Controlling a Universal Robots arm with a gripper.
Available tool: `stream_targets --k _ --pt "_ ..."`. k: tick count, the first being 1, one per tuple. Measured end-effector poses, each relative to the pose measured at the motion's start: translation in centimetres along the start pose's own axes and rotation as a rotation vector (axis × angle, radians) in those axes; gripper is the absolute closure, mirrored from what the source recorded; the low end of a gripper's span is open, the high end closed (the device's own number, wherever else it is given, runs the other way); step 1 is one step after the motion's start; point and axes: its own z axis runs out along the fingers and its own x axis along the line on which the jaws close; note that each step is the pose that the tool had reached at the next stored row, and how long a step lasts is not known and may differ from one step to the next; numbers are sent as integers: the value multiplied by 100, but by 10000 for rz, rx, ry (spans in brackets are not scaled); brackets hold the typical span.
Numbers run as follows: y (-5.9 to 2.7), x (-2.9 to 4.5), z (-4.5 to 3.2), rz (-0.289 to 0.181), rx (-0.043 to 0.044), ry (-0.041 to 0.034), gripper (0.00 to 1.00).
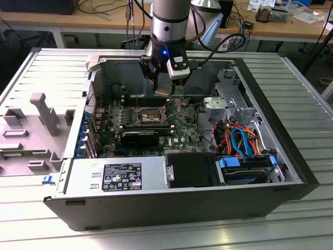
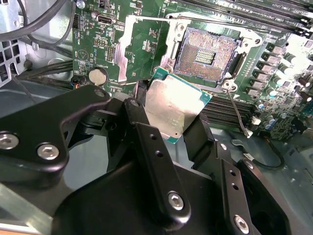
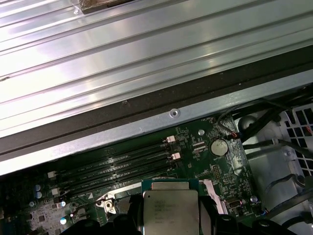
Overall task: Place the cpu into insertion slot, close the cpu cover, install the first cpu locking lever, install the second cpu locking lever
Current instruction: 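Place the cpu into insertion slot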
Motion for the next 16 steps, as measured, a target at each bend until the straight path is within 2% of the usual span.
stream_targets --k 16 --pt "-2 0 21 184 -3 -16 45"
